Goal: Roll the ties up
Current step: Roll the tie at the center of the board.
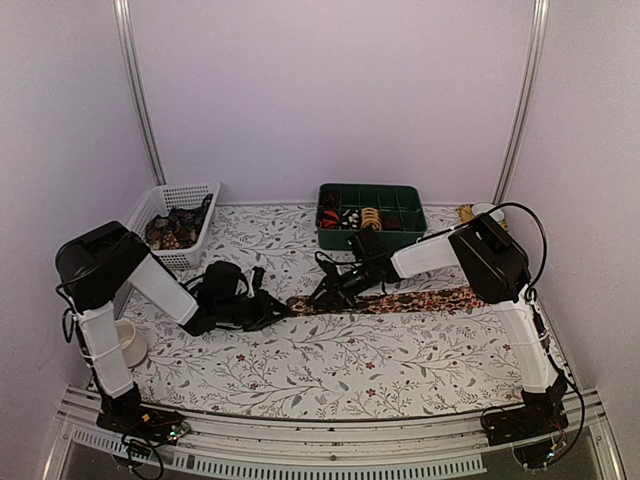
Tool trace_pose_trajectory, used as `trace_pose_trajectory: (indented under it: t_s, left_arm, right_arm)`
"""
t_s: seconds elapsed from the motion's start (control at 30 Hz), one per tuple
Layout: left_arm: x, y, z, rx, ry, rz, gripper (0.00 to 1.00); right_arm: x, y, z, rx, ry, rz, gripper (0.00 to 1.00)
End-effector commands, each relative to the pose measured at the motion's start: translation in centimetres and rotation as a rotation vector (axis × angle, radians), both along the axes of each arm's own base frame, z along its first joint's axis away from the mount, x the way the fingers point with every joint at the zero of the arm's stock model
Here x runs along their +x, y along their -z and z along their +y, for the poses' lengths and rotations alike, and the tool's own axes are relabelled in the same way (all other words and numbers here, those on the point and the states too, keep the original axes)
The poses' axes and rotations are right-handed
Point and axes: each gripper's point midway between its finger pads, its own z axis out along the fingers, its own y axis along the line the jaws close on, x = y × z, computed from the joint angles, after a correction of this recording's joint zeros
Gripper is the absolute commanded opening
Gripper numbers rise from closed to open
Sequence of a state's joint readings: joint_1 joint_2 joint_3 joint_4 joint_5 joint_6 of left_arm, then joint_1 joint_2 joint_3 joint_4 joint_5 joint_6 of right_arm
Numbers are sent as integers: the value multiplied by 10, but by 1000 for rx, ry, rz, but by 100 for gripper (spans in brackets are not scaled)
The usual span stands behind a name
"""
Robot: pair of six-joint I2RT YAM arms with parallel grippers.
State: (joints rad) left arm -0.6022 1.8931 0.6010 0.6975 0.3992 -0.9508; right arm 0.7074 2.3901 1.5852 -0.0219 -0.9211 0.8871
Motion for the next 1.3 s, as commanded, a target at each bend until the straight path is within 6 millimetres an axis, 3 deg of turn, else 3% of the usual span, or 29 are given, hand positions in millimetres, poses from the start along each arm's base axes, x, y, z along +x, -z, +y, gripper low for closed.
trace_pose_trajectory:
  t_s: [0.0, 0.37, 1.1, 1.27]
  left_arm:
    - [-10, 10, 1, -3, 9, 27, 13]
    - [-9, 5, 5, -19, 2, 5, 9]
    - [-9, -6, 13, -57, -14, -30, 15]
    - [-8, -15, 16, -77, -19, -58, 21]
  right_arm:
    - [3, -39, 9, 39, 16, -57, 12]
    - [7, -52, 10, -8, 20, -135, 6]
    - [11, -104, 19, 49, 28, -227, 6]
    - [12, -101, 21, 41, 21, -231, 6]
